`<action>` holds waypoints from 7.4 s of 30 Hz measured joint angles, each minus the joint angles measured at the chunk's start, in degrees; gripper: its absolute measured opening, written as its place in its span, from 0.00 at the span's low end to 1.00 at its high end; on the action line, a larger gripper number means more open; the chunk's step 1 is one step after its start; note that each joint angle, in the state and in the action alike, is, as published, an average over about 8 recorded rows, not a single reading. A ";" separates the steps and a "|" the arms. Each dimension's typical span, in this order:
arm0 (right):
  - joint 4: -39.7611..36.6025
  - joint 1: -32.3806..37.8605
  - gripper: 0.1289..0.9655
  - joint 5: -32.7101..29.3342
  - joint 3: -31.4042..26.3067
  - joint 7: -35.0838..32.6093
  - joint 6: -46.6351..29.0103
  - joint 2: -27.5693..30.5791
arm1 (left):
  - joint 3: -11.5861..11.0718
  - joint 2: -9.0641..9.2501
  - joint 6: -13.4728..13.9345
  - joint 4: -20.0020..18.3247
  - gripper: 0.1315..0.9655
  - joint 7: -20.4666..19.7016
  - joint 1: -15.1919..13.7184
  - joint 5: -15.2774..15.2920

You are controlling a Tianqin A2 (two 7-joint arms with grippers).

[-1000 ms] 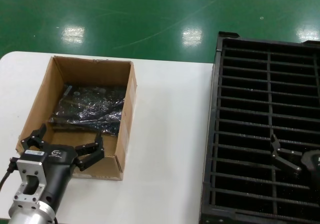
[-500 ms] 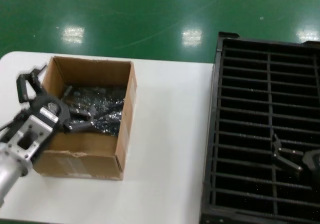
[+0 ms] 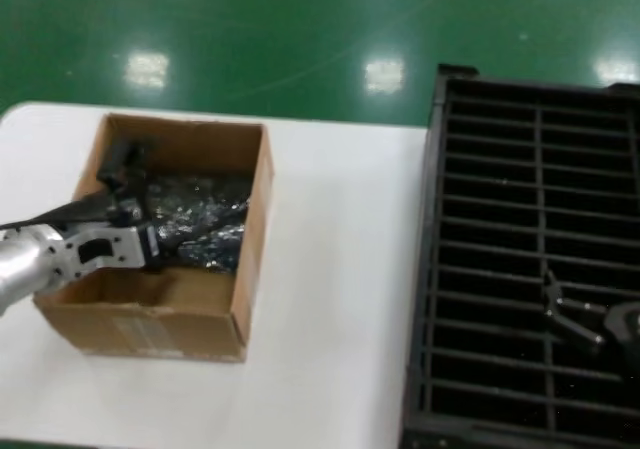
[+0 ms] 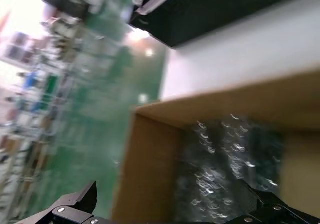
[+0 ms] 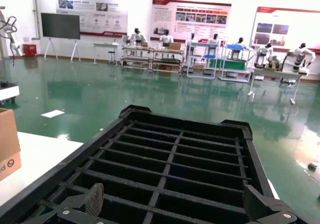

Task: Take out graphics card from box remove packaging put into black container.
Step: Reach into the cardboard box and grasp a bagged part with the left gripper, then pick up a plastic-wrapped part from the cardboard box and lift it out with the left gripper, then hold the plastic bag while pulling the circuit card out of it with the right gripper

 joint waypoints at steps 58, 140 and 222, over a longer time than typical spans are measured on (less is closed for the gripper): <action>0.00 0.00 1.00 -0.01 0.00 0.01 0.00 0.00 | -1.78 10.48 2.62 35.05 0.18 29.20 -14.68 -1.16; 1.04 6.00 1.00 1.63 -4.41 -3.50 -12.77 -1.97 | -10.38 -10.56 0.01 -38.42 0.01 -4.53 24.06 -5.17; -6.74 29.24 0.01 -28.51 -24.37 27.10 -29.95 -1.70 | -10.39 -10.56 0.02 -38.42 0.01 -4.54 24.07 -5.16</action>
